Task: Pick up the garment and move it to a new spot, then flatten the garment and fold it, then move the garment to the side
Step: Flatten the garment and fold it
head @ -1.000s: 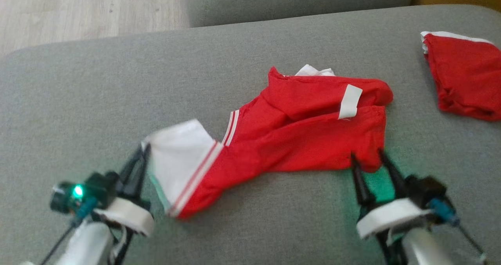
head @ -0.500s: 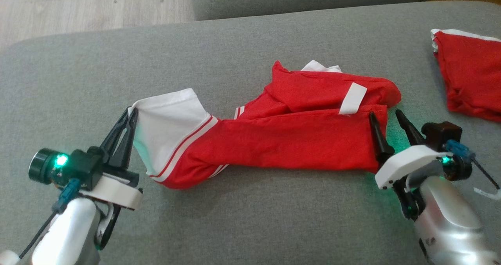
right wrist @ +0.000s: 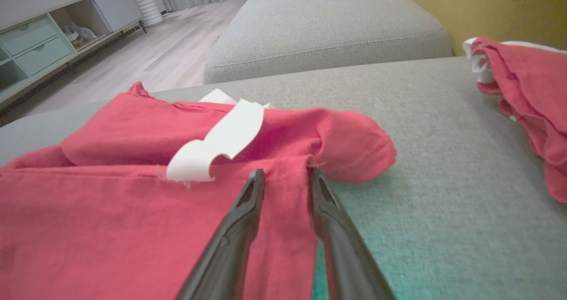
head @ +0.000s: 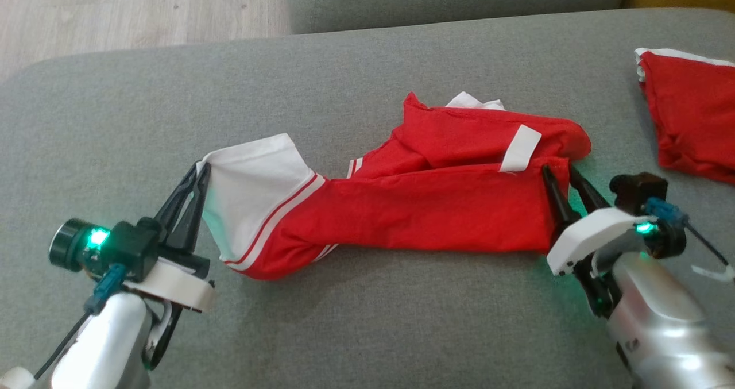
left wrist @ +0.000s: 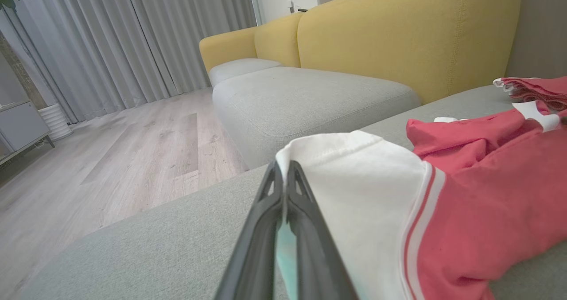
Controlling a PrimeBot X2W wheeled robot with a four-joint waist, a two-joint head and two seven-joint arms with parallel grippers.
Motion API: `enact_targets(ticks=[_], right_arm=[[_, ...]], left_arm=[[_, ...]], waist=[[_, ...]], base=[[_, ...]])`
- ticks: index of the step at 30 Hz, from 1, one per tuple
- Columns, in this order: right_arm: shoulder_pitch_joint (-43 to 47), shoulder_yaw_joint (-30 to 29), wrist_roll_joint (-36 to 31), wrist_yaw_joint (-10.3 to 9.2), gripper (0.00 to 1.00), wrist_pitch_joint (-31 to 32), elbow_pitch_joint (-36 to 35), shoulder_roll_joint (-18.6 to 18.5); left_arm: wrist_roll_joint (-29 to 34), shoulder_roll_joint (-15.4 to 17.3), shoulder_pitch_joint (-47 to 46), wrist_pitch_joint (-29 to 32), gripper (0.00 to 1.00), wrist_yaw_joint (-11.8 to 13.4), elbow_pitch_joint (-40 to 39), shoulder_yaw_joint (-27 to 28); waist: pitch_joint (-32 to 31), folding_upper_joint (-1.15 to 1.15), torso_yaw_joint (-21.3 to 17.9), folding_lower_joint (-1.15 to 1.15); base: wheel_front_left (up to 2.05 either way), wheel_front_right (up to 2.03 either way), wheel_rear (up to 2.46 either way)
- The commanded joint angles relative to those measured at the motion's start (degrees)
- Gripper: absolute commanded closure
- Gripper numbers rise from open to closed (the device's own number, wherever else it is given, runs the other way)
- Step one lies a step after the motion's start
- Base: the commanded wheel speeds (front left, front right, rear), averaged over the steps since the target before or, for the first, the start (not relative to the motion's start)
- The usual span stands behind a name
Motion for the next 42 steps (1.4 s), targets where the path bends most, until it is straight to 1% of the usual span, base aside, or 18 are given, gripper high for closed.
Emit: enact_targets(ticks=[1, 2, 4, 6, 7, 8, 10, 12, 16, 20, 25, 26, 27, 30, 32, 35, 39, 42], right_arm=[[-2.0, 1.3, 0.6, -0.05, 0.5, -1.0, -0.9, -0.9], [-2.2, 1.5, 0.7, -0.05, 0.49, -1.0, -0.7, -1.0], [-2.5, 1.8, 1.0, -0.05, 0.51, -1.1, -0.5, -1.1], [-2.8, 2.0, 1.2, -0.05, 0.57, -1.2, -0.2, -1.2], [-2.9, 2.0, 1.3, -0.05, 0.63, -1.2, -0.3, -1.2], [-3.0, 2.0, 1.4, -0.05, 0.66, -1.2, -0.4, -1.3], [-3.0, 1.8, 1.5, -0.05, 0.77, -1.2, -0.8, -1.4], [-3.0, 1.7, 1.5, -0.05, 1.0, -1.2, -1.1, -1.4], [-3.2, 0.4, 0.9, -0.05, 1.0, -1.2, -3.3, -2.0], [-3.7, -2.8, -0.5, -0.05, 1.0, -1.2, -8.4, -3.5], [-4.9, -6.5, -1.6, -0.05, 1.0, -1.2, -18.5, -6.8], [-5.1, -6.8, -1.7, -0.05, 1.0, -1.2, -20.5, -7.7], [-5.1, -6.8, -1.7, -0.05, 1.0, -1.2, -20.5, -7.7], [-6.4, -6.8, -2.0, -0.05, 1.0, -0.8, -25.9, -11.0], [-7.8, -6.8, -2.3, -0.05, 1.0, 0.6, -29.5, -13.2], [-10.5, -7.2, -2.2, -0.05, 1.0, 3.3, -35.4, -15.5], [-14.3, -8.5, -2.7, -0.05, 1.0, 6.5, -41.5, -17.4], [-17.1, -9.2, -3.4, -0.05, 1.0, 8.6, -43.8, -18.3]], left_arm=[[-0.2, 2.5, -1.9, 0.0, 1.0, 0.4, -1.7, 2.2], [-0.3, 2.5, -1.9, 0.0, 1.0, 0.4, -1.7, 2.2], [-0.4, 2.6, -1.8, 0.0, 1.0, 0.4, -1.7, 2.1], [-0.5, 2.6, -1.8, 0.0, 1.0, 0.4, -1.6, 2.0], [-0.6, 2.6, -1.9, 0.0, 1.0, 0.4, -1.6, 1.9], [-0.6, 2.6, -1.9, 0.0, 1.0, 0.4, -1.6, 1.9], [-0.7, 2.6, -2.1, -0.1, 1.0, 0.4, -1.5, 1.8], [-0.8, 2.7, -2.1, -0.1, 1.0, 0.5, -1.5, 1.8], [-0.9, 2.9, -2.3, -0.3, 1.0, 0.8, -1.8, 2.0], [-0.3, 3.7, -3.6, -0.7, 1.0, 0.9, -3.6, 2.6], [1.9, 5.9, -7.8, -1.2, 1.0, 2.5, -9.6, 5.6], [2.6, 6.4, -8.8, -1.3, 1.0, 2.6, -11.2, 6.1], [2.6, 6.4, -8.8, -1.3, 1.0, 2.6, -11.2, 6.1], [4.0, 8.1, -12.0, -1.3, 1.0, 2.7, -14.6, 7.3], [4.5, 9.4, -14.6, -1.2, 1.0, 2.5, -16.4, 8.2], [5.1, 11.1, -18.9, 0.1, 1.0, 1.6, -19.1, 8.9], [5.0, 12.5, -24.9, 2.6, 1.0, -0.1, -22.2, 9.2], [5.5, 13.2, -29.9, 4.1, 1.0, -1.4, -23.4, 8.8]], waist=[[0.0, 0.0, 0.0, 0.0], [0.1, 0.0, 0.1, 0.0], [0.1, 0.0, 0.1, 0.0], [0.2, 0.0, 0.2, 0.0], [0.2, 0.0, 0.2, 0.0], [0.3, 0.0, 0.2, 0.0], [0.4, 0.0, 0.3, 0.0], [0.4, 0.0, 0.3, 0.0], [0.2, 0.0, 0.2, 0.0], [-0.3, 0.0, -0.2, 0.0], [-1.4, 0.0, -1.1, 0.0], [-1.7, 0.0, -1.3, 0.0], [-1.7, 0.0, -1.3, 0.0], [-2.6, 0.0, -2.0, 0.0], [-3.2, 0.0, -2.5, 0.0], [-4.3, 0.0, -3.4, 0.0], [-5.5, 0.0, -4.2, 0.0], [-6.3, 0.0, -4.5, 0.0]], base=[[0.0, 0.0, 0.0], [0.0, 0.0, 0.0], [0.0, 0.0, 0.0], [0.0, 0.0, 0.0], [0.0, 0.0, 0.0], [0.0, 0.0, 0.0], [0.0, 0.0, 0.0], [0.0, 0.0, 0.0], [0.0, 0.0, 0.0], [0.0, 0.0, 0.0], [0.0, 0.0, 0.0], [0.0, 0.0, 0.0], [0.0, 0.0, 0.0], [0.0, 0.0, 0.0], [0.0, 0.0, 0.0], [0.0, 0.0, 0.0], [0.0, 0.0, 0.0], [0.0, 0.0, 0.0]])
